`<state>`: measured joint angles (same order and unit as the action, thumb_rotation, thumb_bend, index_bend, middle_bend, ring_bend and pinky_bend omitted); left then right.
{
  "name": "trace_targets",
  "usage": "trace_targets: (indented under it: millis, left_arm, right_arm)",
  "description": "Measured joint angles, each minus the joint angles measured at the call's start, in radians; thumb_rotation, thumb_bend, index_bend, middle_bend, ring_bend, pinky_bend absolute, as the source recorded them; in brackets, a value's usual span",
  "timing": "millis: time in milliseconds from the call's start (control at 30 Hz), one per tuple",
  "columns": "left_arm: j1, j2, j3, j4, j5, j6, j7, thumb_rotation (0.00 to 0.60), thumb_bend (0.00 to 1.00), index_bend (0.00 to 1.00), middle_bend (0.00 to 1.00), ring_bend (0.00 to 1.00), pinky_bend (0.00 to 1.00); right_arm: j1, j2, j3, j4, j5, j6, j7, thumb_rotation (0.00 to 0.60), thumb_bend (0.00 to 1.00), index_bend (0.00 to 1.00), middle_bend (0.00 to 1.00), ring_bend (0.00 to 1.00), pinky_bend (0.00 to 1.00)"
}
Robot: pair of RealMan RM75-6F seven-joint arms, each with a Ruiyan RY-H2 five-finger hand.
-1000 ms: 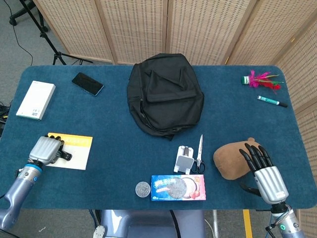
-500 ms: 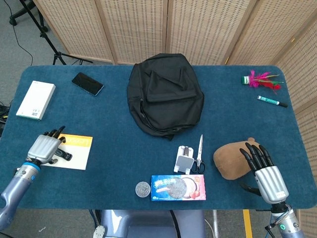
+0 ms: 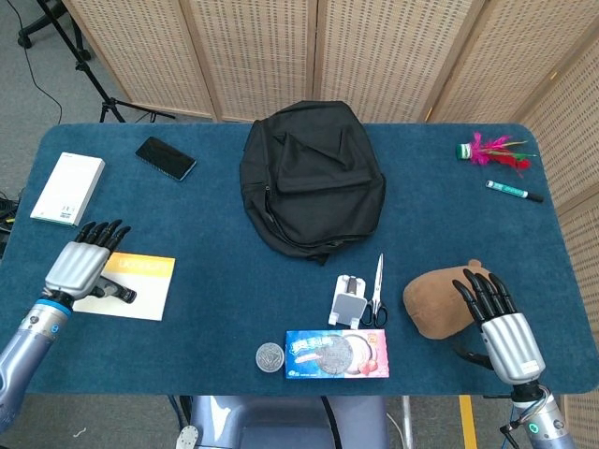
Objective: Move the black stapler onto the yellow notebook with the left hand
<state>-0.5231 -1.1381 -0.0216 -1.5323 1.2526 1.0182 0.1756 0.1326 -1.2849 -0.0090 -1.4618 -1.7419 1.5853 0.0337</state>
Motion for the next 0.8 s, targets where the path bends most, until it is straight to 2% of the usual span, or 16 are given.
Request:
trace_targets:
  millis: [233, 400, 633, 800]
  left_arm:
    - [0.031, 0.038, -0.017, -0.077, 0.119, 0.083, -0.181, 0.6, 0.0, 0.0, 0.0, 0.0, 0.0]
    - [0.067, 0.038, -0.008, -0.121, 0.206, 0.168, -0.218, 0.6, 0.0, 0.0, 0.0, 0.0, 0.0]
    - [0.2, -0.068, 0.049, -0.107, 0.314, 0.381, -0.227, 0.6, 0.0, 0.0, 0.0, 0.0, 0.0]
    - [0.27, -0.143, 0.072, -0.054, 0.327, 0.441, -0.198, 0.6, 0.0, 0.01, 0.0, 0.0, 0.0]
  right_arm:
    - [0.001, -0.001, 0.0, 0.0, 0.0, -0.003, -0.003, 0.6, 0.1, 0.0, 0.0, 0.0, 0.0]
    - [0.002, -0.002, 0.001, 0.001, 0.001, -0.001, 0.001, 0.6, 0.1, 0.0, 0.0, 0.0, 0.0]
    - [0.002, -0.004, 0.007, 0.01, 0.004, 0.008, 0.015, 0.6, 0.1, 0.0, 0.0, 0.0, 0.0]
    - [0.003, -0.004, 0.008, 0.01, 0.01, 0.001, 0.011, 0.6, 0.1, 0.0, 0.0, 0.0, 0.0]
